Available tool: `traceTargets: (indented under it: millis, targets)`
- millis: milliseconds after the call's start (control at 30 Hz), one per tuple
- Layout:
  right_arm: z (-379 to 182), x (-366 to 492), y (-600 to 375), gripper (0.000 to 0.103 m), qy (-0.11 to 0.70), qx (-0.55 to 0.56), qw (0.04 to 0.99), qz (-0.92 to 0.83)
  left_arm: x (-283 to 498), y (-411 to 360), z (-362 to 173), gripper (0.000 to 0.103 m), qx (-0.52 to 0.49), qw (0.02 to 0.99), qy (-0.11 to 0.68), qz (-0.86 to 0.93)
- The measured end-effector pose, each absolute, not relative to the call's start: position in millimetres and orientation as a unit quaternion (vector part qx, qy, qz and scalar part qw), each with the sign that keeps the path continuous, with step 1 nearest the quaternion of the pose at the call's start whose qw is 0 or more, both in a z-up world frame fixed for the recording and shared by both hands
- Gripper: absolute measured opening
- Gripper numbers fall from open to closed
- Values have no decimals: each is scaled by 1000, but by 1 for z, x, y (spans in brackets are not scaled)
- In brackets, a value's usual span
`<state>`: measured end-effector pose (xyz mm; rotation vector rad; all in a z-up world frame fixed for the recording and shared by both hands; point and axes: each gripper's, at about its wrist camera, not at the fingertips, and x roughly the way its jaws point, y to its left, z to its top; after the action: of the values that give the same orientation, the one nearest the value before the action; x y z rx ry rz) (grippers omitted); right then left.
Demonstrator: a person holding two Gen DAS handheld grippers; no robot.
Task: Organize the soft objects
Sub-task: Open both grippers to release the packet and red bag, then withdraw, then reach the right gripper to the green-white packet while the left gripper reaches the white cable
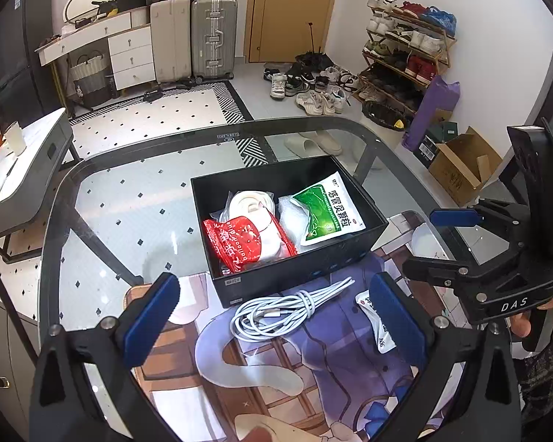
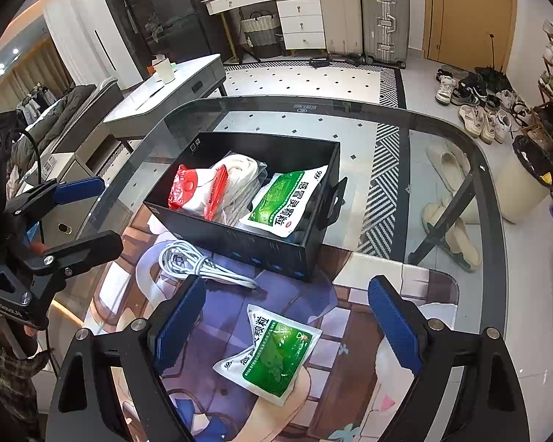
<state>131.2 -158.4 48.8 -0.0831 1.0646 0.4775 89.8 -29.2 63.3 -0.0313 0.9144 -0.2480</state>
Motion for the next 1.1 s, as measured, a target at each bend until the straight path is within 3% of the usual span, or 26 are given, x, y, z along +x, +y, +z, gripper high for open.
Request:
traceTargets:
  millis: [333,1100]
  targets:
    - [33,121,-164,100,514,-34,828,220,82,-32,52,103,2,888,444,-122]
    - [-3,108,-170,100,548,-15,808,216,80,-43,27,103,18,877,458,-147]
